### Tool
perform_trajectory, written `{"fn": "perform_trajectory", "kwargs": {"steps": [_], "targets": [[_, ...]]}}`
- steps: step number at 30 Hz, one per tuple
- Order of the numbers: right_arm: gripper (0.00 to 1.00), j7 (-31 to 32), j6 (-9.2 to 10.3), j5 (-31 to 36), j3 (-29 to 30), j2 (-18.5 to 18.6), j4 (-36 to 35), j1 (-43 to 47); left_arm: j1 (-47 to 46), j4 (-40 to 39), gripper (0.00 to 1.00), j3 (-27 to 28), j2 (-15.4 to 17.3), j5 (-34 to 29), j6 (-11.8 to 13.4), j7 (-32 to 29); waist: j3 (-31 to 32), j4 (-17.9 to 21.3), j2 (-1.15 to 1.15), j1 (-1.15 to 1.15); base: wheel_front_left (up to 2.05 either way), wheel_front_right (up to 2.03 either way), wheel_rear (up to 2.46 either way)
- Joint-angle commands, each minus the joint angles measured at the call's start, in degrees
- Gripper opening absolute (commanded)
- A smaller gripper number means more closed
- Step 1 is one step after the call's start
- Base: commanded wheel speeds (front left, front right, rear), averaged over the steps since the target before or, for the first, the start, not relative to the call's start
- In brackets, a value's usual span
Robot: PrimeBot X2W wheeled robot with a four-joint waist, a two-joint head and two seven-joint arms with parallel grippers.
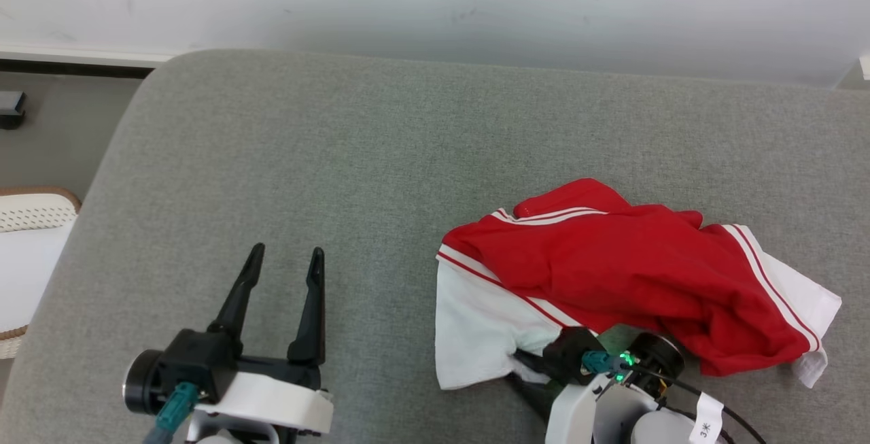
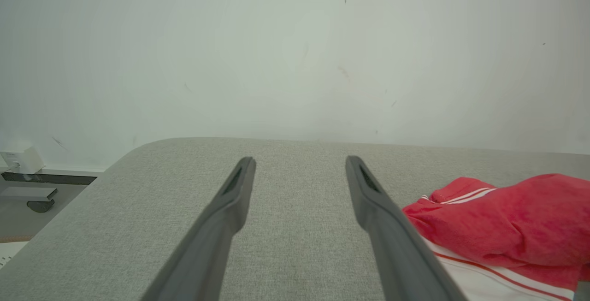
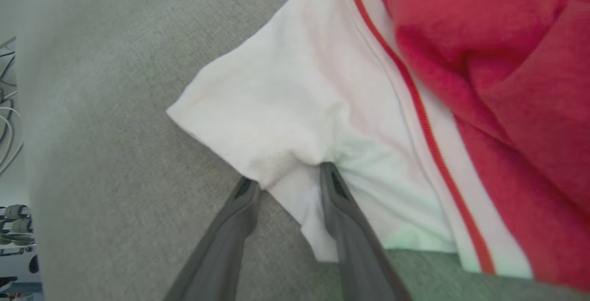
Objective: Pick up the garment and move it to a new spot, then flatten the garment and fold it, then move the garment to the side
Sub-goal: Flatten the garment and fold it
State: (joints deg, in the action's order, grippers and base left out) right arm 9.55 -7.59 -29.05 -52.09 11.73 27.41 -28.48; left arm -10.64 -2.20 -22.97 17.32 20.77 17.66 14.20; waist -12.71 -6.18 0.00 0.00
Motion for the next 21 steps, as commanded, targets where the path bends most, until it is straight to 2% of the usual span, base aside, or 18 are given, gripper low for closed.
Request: {"fn": "perform_trajectory", "kwargs": {"steps": [1, 7, 13, 17, 21], "targets": [[0.00, 0.65, 0.17, -0.86, -1.77, -0.02, 2.06, 0.42, -0.34, 0.25, 1.00, 0.05, 0.08, -0.13, -0.12, 0.35, 0.08, 0.01, 0.00, 0.00, 0.00, 0.00, 0.00], [0.00, -5.25, 0.17, -1.90, -2.33, -1.86, -2.86, -5.05, -0.06, 0.52, 1.00, 0.29, -0.10, 0.05, -0.17, 0.52, 0.77, 0.27, 0.00, 0.00, 0.00, 0.00, 0.00], [0.00, -11.22, 0.17, -0.76, -0.51, -3.06, -11.58, -10.40, 0.64, 0.42, 1.00, 0.74, -0.01, 0.16, 0.19, 0.67, 1.51, 1.23, 0.00, 0.00, 0.00, 0.00, 0.00], [0.00, -14.74, 0.17, 0.86, 5.12, -2.80, -17.41, -13.71, 0.78, 0.19, 1.00, 0.85, 0.08, 0.11, 0.26, 0.77, 1.63, 1.86, 0.00, 0.00, 0.00, 0.00, 0.00], [0.00, -16.60, 0.17, 3.08, 14.68, -1.34, -21.64, -14.32, 1.10, -0.09, 1.00, 1.00, 0.21, 0.10, 0.43, 0.83, 1.57, 2.46, 0.00, 0.00, 0.00, 0.00, 0.00]]}}
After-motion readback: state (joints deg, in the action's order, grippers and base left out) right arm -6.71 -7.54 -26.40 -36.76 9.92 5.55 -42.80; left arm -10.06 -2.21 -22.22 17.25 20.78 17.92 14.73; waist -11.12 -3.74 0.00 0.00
